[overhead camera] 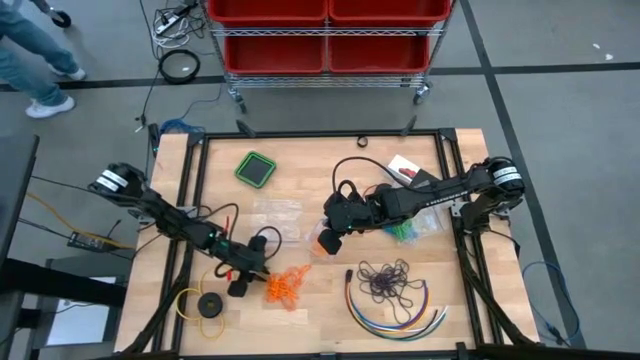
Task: Sort rubber bands
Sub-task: Put the orange rubber band into the transparent zip bag
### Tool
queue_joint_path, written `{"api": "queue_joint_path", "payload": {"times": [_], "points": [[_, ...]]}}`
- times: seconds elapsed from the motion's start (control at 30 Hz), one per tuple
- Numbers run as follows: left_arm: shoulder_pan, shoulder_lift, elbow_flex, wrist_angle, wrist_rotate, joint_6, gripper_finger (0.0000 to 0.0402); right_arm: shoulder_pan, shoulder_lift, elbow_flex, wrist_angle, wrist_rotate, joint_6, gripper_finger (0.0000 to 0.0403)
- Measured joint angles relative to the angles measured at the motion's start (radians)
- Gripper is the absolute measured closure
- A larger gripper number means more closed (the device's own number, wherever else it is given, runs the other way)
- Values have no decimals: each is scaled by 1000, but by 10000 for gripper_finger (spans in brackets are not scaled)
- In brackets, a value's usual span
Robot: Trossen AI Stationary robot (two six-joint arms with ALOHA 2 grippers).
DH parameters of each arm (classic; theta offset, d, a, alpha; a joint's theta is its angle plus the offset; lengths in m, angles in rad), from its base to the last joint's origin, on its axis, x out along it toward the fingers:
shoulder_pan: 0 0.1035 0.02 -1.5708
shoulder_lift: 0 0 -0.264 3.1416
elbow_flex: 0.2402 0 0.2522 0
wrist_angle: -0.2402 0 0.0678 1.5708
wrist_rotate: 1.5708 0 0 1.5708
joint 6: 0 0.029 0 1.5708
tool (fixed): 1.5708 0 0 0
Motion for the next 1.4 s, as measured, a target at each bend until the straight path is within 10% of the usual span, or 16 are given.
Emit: {"api": "queue_joint_path", "payload": {"times": [0.3, 0.6, 1.4], "points": [[0, -3, 36, -69, -38, 76, 383, 0, 0, 0, 0, 0, -6, 403], [29, -88, 226, -335, -371, 285, 399, 0, 0, 0, 0, 0, -6, 403], [62, -132, 587, -492, -368, 526, 401, -5, 0, 0, 0, -29, 39, 403]]}}
